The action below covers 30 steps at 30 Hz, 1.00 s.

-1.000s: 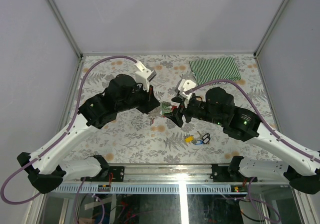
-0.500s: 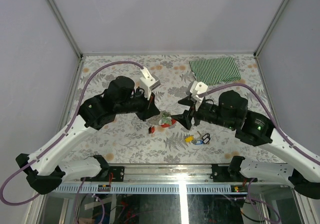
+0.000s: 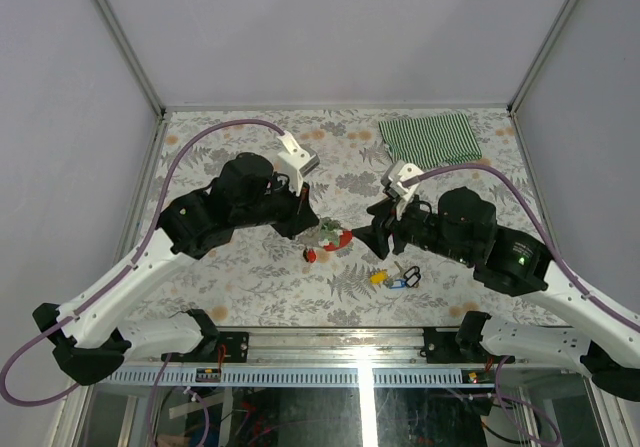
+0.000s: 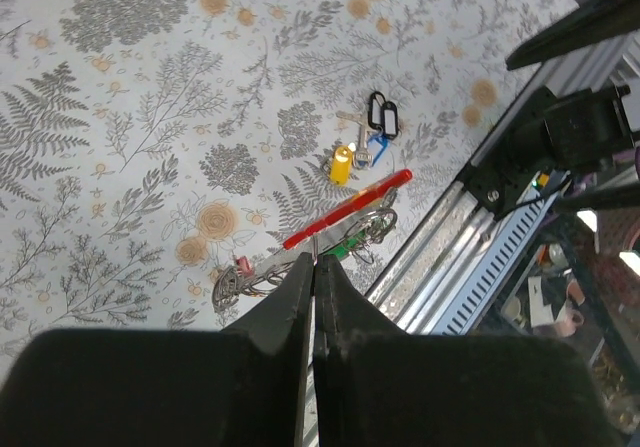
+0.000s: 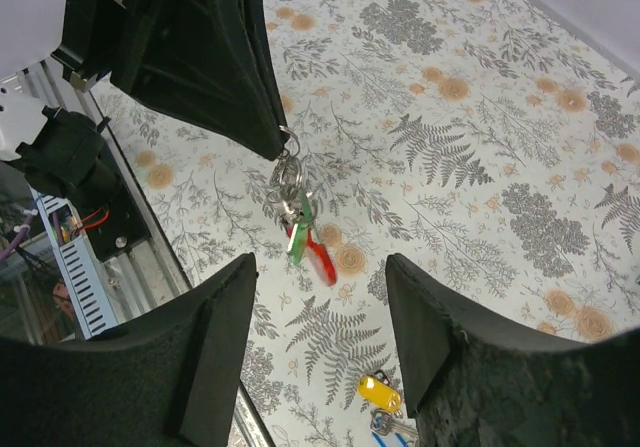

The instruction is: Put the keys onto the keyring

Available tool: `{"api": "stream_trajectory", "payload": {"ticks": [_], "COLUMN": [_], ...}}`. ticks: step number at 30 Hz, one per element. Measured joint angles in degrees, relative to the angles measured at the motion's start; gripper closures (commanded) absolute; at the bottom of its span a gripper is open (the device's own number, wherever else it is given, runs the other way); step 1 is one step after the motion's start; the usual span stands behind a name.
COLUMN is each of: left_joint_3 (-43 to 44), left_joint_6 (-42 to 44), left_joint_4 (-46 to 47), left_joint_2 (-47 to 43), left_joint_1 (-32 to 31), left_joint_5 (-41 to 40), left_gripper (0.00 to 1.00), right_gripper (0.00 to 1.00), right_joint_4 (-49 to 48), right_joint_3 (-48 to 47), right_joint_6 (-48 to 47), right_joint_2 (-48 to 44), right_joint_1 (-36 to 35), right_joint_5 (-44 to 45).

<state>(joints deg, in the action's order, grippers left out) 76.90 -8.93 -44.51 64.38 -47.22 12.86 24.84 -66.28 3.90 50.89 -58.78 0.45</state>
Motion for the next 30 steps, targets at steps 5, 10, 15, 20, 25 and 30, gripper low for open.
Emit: {"api": "stream_trajectory", "payload": {"ticks": [5, 10, 15, 20, 25, 30], "left_joint_3": [0.17, 0.92, 1.90, 2.16, 2.16, 2.29], "left_joint_6": [-3.21, -4.22, -5.44, -5.57, -5.57, -5.57], "left_joint_4": [0.74, 0.70, 0.74, 0.94, 0.90, 0.76], "left_joint_2": [0.07, 0.68, 1.14, 1.73, 2.82, 3.21], "left_joint_1": [0.00, 0.00, 0.00, 0.00, 0.00, 0.00], "left_joint_5": [-2.14, -2.40, -2.78, -1.01, 0.42, 1.20], "left_gripper": [1.00, 1.00, 1.00, 1.00, 1.00, 1.00], "right_gripper": [0.34, 0.28, 0.19, 0.15, 0.14, 0.15], "right_joint_4": [-2.95, -5.77, -8.96, -13.49, -15.50, -15.65], "right_joint_3": [2.25, 2.97, 3.34, 6.14, 6.45, 6.45], "right_joint_6": [0.63, -0.35, -2.80, -8.39, -13.55, -17.81], "right_joint_2": [-0.39, 0.31, 2.21, 2.27, 2.75, 5.22], "right_joint_1": [0.00, 0.00, 0.00, 0.00, 0.00, 0.00], "right_joint_5": [0.85, -1.27, -1.68, -3.04, -5.51, -7.61]}}
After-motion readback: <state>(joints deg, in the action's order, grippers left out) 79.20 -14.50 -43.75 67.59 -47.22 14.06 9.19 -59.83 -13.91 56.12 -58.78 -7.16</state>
